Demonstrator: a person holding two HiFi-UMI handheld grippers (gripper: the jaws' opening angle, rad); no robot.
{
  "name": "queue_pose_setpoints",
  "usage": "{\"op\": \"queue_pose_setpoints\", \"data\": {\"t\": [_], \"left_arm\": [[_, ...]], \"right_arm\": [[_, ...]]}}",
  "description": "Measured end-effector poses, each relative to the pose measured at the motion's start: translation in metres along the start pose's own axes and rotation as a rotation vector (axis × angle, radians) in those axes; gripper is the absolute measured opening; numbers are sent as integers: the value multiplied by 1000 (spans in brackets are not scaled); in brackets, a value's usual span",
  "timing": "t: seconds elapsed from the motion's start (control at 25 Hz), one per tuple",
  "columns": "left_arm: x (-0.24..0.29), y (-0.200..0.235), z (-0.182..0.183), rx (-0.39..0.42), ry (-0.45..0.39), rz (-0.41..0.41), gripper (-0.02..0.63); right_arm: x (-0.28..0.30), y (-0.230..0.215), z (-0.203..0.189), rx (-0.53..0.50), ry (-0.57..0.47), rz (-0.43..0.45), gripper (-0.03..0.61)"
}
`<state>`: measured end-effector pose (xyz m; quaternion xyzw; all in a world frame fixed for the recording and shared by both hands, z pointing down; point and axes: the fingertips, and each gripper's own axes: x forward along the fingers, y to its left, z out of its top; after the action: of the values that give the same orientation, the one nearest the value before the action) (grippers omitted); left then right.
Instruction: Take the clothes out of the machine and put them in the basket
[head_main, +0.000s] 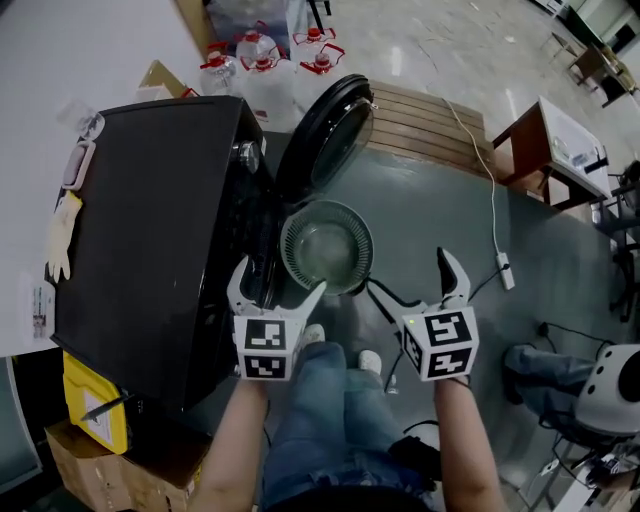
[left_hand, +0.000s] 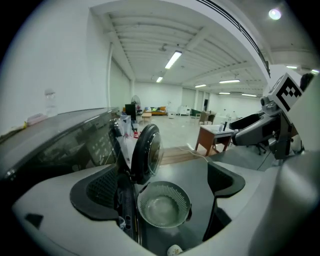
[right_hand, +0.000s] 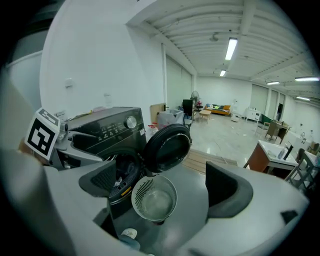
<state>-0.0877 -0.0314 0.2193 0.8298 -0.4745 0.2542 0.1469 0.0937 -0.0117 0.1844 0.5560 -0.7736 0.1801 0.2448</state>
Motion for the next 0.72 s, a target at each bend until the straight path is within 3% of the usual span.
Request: {"op": "queue_pose_setpoints", "data": {"t": [0.2,0.36,0.72], "left_arm": [[34,8,-32,-58,73,-64,566],[52,4,-49,-54,105,-114,566],[78,12,-80,-151,157,-109,565]], "right_arm": [[27,1,-24,77,75,-44,554],[49,2,-42,113,118,-66,554],[75,8,-61,131,159,-46,554]]}}
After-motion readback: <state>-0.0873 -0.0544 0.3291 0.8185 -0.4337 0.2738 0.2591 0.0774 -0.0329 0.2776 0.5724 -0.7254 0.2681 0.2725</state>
